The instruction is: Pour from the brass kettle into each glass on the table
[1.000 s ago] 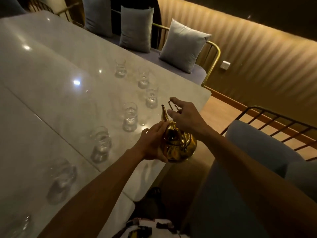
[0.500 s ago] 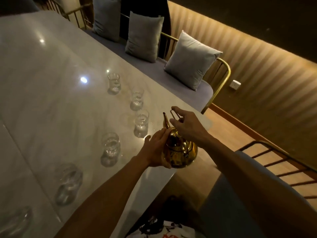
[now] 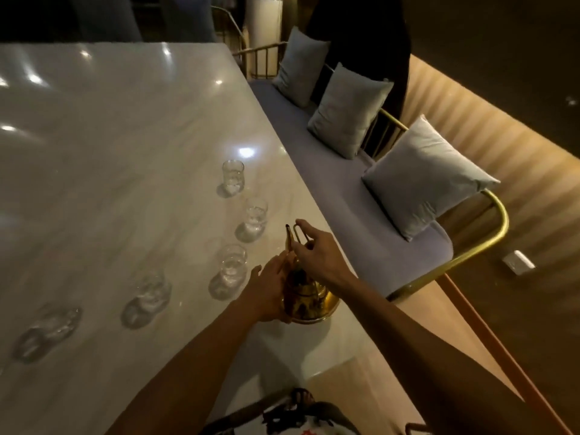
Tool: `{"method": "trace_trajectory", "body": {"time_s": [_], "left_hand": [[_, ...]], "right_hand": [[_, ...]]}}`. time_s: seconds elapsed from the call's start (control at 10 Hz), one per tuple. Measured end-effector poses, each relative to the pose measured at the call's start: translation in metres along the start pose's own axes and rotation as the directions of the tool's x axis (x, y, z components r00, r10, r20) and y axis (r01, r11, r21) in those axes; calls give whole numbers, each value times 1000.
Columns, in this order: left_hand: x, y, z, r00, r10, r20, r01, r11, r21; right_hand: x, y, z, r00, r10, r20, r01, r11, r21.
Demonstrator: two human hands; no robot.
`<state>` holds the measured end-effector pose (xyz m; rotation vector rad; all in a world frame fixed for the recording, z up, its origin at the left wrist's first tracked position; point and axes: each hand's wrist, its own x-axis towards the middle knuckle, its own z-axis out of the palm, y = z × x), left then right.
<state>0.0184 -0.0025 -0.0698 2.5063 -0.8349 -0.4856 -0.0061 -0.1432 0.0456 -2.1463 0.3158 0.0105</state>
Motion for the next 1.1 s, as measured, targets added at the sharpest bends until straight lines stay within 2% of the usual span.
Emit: {"method": "trace_trajectory", "body": {"time_s": [0.1, 0.4, 0.6, 0.9, 1.1], "left_hand": [[12, 19, 3, 989, -148, -17, 148, 989, 13], [3, 50, -1, 925, -379, -32, 379, 925, -18], [-11, 48, 0, 904, -423, -64, 418, 905, -78], [-22, 48, -16, 856, -504, -114, 495, 863, -96], [-35, 49, -56, 828, -523, -202, 519, 851, -77]], "right_hand": [[21, 12, -15, 996, -20, 83, 18, 1000, 25], [44, 44, -22, 972, -96, 215, 77, 993, 95], [45, 53, -18, 964, -108, 245, 71, 986, 154], [48, 54, -21, 955, -129, 265, 102, 989, 111], [54, 33, -35, 924, -188, 332, 227, 971, -81]]}}
